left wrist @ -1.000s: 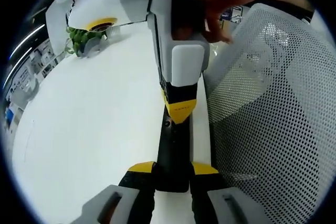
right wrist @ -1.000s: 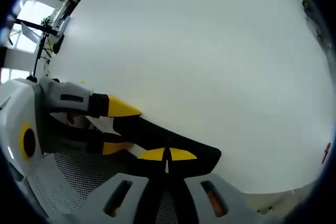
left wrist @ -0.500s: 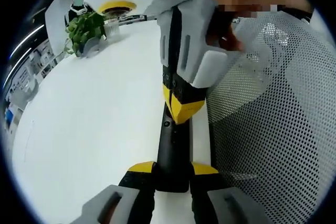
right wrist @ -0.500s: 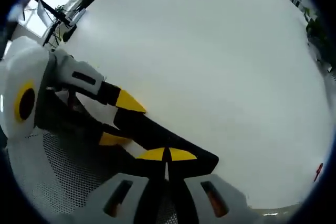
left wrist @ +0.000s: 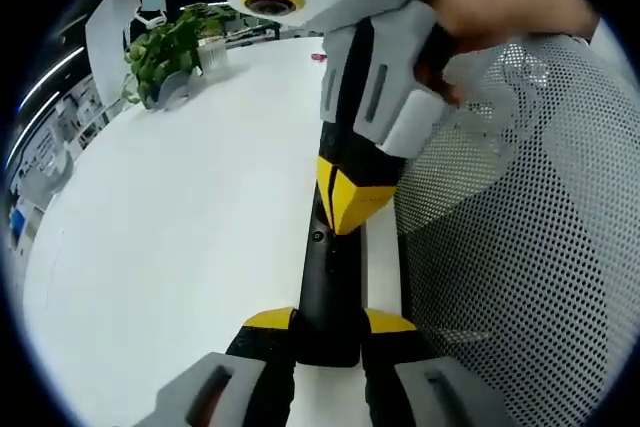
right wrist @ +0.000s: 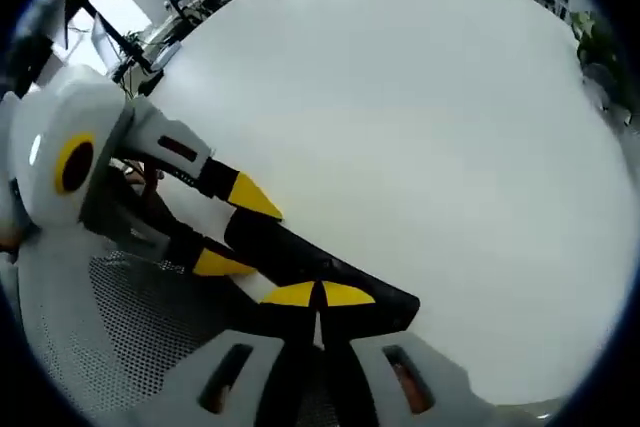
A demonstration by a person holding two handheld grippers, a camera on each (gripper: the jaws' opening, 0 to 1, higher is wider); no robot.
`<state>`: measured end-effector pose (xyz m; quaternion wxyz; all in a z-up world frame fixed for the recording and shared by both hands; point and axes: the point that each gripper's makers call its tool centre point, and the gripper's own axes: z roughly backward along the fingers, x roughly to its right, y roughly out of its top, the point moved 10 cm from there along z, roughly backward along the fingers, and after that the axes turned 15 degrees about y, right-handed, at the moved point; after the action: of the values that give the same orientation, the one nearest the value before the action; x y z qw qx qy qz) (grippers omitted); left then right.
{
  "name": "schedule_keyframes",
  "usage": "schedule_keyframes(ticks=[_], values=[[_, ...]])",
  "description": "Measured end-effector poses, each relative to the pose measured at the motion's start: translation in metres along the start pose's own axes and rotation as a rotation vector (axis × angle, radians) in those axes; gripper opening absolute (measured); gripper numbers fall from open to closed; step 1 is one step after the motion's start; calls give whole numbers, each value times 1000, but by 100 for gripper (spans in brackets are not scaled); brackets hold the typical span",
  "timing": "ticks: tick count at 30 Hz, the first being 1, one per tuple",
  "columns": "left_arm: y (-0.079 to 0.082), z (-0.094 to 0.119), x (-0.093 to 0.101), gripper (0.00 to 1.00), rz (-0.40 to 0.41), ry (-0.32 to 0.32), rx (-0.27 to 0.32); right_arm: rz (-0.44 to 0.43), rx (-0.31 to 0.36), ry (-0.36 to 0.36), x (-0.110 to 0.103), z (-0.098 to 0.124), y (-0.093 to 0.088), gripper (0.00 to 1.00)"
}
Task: Press the specified remote control buttons in sequence, fully releasing each button before pressing the next.
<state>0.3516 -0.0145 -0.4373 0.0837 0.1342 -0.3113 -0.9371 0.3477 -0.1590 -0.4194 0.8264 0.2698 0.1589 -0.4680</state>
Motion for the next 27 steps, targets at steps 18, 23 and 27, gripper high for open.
schedule_keyframes(ticks=[18, 23, 27], values=[[0, 0, 0, 25, 3, 1, 0, 48, 6, -24, -7, -3, 2, 0], [0, 0, 0, 25, 1, 0, -1, 39, 30, -25, -7, -4, 2, 0], [0, 0, 0, 25, -2, -1, -2, 42, 30, -25, -6, -3, 2, 0]])
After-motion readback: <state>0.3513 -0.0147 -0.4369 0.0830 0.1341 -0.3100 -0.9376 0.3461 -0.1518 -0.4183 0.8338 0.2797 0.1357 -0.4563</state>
